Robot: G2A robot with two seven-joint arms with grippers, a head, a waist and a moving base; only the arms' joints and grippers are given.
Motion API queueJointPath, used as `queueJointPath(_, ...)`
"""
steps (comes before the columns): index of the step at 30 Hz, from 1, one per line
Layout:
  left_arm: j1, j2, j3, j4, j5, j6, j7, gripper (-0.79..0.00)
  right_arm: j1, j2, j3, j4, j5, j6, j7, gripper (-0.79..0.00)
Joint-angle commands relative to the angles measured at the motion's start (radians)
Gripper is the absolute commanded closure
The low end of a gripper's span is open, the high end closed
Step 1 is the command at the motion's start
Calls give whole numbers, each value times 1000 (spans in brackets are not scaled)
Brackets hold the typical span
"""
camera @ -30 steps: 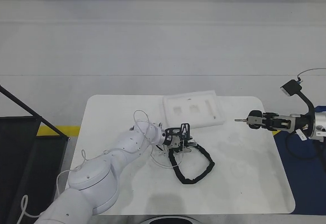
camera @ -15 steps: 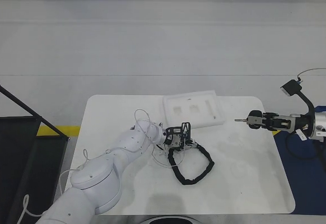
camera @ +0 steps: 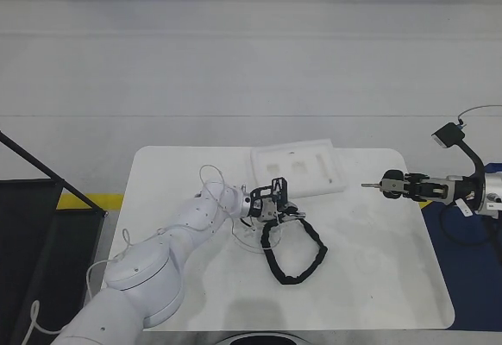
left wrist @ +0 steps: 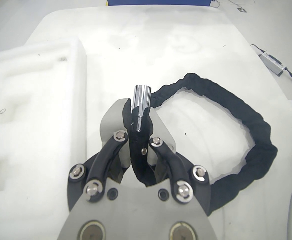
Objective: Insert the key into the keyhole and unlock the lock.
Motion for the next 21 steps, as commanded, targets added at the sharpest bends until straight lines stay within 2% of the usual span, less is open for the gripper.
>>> queueJointPath(1,1,4,-3,7,-3,5,-1,0,0,0,0,0,0,0,0,0)
queueJointPath(16,22,11,-27,10,-37,47,-158,0,0,0,0,0,0,0,0,0)
queueJointPath(19,24,12,-32,7,-44,55,-166,-311,0,0,0,0,0,0,0,0)
queueJointPath(21,26,13,-35,5,-46,58,-170,-422,0,0,0,0,0,0,0,0)
